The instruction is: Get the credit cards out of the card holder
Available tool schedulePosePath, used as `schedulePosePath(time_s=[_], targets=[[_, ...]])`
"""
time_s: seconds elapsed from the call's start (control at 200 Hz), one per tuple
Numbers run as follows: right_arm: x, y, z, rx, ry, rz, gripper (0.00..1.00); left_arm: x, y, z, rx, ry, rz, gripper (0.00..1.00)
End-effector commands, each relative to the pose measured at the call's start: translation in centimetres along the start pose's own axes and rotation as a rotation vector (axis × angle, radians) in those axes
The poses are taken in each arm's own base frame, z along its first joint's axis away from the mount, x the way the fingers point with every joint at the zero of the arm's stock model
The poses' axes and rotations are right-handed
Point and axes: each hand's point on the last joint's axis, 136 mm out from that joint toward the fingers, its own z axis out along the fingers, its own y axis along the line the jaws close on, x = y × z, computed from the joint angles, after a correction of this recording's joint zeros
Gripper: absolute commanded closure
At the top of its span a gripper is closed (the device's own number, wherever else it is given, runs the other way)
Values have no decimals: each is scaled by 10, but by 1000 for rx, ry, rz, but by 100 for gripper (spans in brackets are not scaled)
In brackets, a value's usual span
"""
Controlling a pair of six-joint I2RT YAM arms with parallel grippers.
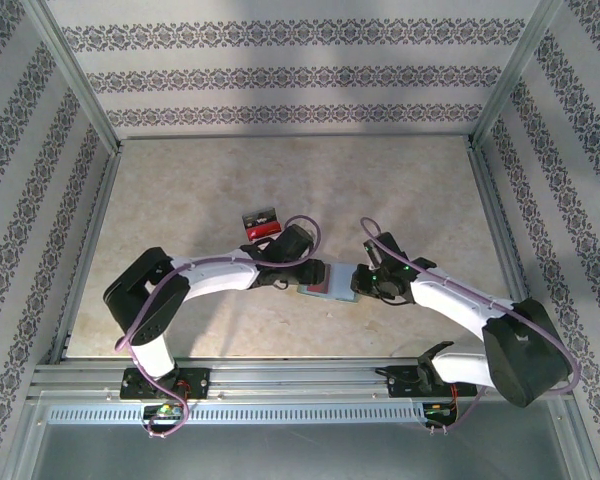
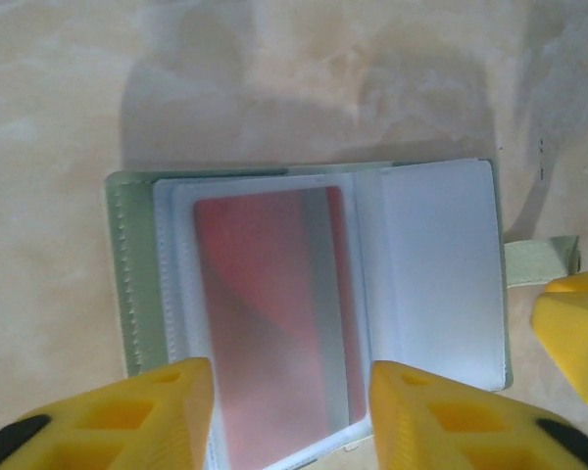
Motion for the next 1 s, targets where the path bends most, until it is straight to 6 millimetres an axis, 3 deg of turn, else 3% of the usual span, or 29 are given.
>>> schedulePosePath(time_s=[0.0, 0.165, 0.39, 0.52, 0.675, 0.994], targets=[[6, -15, 9, 43, 16, 5, 77, 8, -8, 6, 18, 47, -6, 49], [9, -17, 21, 33, 38, 12, 78, 12, -4, 11, -5, 75, -12, 41], [8, -13, 28, 21, 52, 10, 79, 14, -9, 17, 22, 94, -5, 39], [7, -12, 30, 21, 57, 8, 80, 13, -17, 19, 63, 99, 4, 40], [6, -10, 33, 13, 61, 7, 80, 7, -26, 11, 100, 70, 18, 48], [7, -10, 32, 6, 62, 9, 80, -1, -41, 8, 171, 46, 21, 49]])
